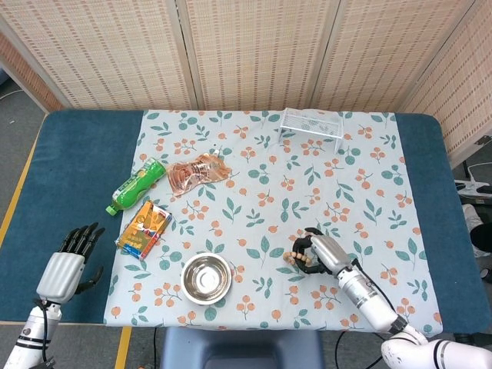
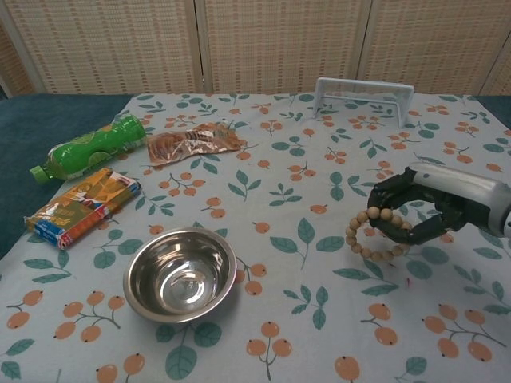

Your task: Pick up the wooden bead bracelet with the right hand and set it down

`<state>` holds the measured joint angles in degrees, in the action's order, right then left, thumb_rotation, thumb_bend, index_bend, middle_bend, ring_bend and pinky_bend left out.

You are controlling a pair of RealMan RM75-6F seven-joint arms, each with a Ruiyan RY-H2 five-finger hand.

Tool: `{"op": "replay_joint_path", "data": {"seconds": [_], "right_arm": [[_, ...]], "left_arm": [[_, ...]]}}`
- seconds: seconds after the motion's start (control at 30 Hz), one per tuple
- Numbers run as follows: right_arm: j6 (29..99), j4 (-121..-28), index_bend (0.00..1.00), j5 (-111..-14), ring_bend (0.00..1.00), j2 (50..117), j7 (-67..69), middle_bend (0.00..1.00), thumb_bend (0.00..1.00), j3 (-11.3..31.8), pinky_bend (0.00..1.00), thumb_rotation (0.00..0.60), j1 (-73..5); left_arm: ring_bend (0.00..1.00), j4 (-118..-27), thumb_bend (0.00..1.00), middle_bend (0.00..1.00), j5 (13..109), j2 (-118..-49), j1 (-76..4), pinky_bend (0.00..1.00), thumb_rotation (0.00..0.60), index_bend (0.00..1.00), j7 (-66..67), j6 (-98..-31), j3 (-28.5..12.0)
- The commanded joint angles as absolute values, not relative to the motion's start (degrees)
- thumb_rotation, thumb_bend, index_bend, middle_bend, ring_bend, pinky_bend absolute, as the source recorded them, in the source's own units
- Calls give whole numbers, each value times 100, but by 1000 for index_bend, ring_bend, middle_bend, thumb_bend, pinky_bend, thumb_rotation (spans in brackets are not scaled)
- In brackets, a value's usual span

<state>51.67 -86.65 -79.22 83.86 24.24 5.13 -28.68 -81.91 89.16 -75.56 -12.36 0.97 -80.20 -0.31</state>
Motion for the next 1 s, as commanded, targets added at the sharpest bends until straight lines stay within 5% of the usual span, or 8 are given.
{"op": "replay_joint_path", "data": {"seconds": [0.03, 0.2, 0.4, 0.63, 1.0], "right_arm": [[3892, -9619, 825, -7092, 378, 7715, 5942, 662, 624, 1207, 113, 600, -2802], [3256, -9692, 801, -7316, 378, 7588, 8032, 662, 627, 1492, 115, 600, -2614], [3685, -9258, 666, -8708, 354, 7813, 9919, 655, 630, 1155, 118, 590, -2341], [4576, -8575, 554, -9758, 308, 7949, 10727, 597, 631, 467, 117, 479, -2503], [5120, -8128, 488, -9899, 288, 8098, 10928, 561, 541, -152, 117, 268, -2851]], "left_arm": [[0, -8189, 436, 0, 8916, -7555, -1235, 101, 600, 0, 93, -8023, -33], [0, -8187, 437, 0, 8909, -7551, -1241, 101, 600, 0, 72, -8012, -37], [0, -8182, 436, 0, 8901, -7545, -1246, 101, 600, 0, 44, -7995, -36], [0, -8180, 435, 0, 8888, -7539, -1251, 101, 600, 0, 11, -7974, -38], [0, -8202, 435, 0, 8909, -7523, -1252, 101, 600, 0, 2, -7972, -21]]}}
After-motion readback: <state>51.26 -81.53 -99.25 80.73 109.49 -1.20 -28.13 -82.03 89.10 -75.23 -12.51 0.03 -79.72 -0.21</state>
